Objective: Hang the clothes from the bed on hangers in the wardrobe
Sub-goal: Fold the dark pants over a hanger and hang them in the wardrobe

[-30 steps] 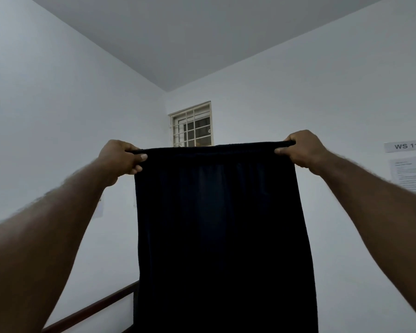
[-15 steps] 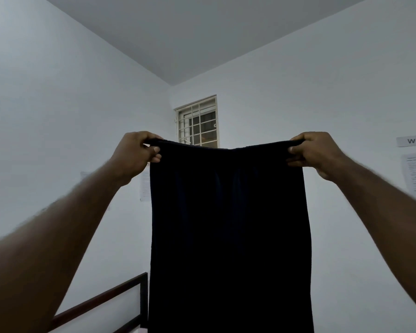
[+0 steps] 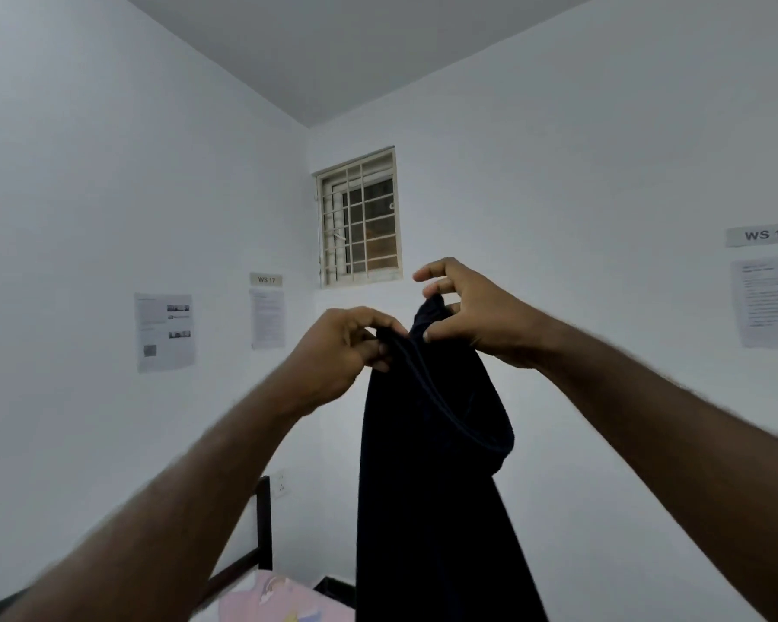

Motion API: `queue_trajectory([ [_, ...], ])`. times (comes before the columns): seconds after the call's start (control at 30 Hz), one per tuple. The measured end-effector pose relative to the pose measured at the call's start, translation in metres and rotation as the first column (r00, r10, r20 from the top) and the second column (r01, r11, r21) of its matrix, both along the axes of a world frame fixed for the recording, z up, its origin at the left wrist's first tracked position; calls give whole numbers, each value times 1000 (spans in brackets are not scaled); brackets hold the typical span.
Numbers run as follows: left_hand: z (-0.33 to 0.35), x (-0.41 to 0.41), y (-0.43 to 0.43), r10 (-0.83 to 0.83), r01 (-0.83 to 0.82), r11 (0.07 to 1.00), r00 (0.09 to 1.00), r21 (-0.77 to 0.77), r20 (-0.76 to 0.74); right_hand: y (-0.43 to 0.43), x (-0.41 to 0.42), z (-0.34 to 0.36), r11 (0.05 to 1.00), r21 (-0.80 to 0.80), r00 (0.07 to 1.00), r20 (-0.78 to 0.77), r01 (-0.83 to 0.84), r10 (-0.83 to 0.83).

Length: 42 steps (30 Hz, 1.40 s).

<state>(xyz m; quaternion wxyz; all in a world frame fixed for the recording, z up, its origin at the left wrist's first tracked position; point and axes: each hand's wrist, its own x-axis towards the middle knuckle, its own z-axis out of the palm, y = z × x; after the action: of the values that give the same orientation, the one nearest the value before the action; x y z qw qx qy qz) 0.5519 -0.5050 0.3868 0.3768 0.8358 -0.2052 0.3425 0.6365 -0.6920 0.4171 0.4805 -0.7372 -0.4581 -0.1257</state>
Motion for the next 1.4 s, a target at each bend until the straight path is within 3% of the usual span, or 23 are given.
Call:
queue_trajectory([
  [0.23, -58, 3, 13, 65, -77, 989, 993, -129, -96, -7, 1, -49, 995, -95, 993, -122, -12, 0],
  [0.47, -106, 8, 9, 69, -68, 997, 997, 36, -26, -2, -12, -98, 984, -170, 990, -141, -48, 24],
  [0.57, -127, 11, 8, -114, 97, 985, 987, -145, -110, -4, -16, -111, 991, -129, 988, -152, -43, 23],
  [0.67, -144, 13, 2, -338, 276, 915, 923, -296, -184, -6, -21, -122, 988, -154, 989, -151, -22, -2],
  [0.8, -154, 12, -3, -301, 252, 931, 939, -262, -168, -15, -28, -134, 992, -126, 988, -151, 7, -26],
  [0.9, -167, 10, -7, -241, 201, 951, 957, -233, -159, -36, -35, -138, 989, -107, 992, -68, 99, -107],
  [0.97, -177, 9, -7, -238, 193, 946, 959, -261, -155, -56, -43, -140, 973, -171, 987, 67, 155, -146],
  [1.03, -182, 9, -6, -232, 185, 940, 962, -285, -144, -71, -54, -143, 927, -339, 981, 159, 161, -112],
  [1.17, -191, 12, -13, -194, 146, 944, 970, -295, -143, -79, -61, -162, 743, -663, 996, 66, 91, -63],
  [1.4, -208, 12, -25, -163, 117, 934, 980, -339, -112, -77, -60, -181, 545, -823, 987, 131, 159, -89],
])
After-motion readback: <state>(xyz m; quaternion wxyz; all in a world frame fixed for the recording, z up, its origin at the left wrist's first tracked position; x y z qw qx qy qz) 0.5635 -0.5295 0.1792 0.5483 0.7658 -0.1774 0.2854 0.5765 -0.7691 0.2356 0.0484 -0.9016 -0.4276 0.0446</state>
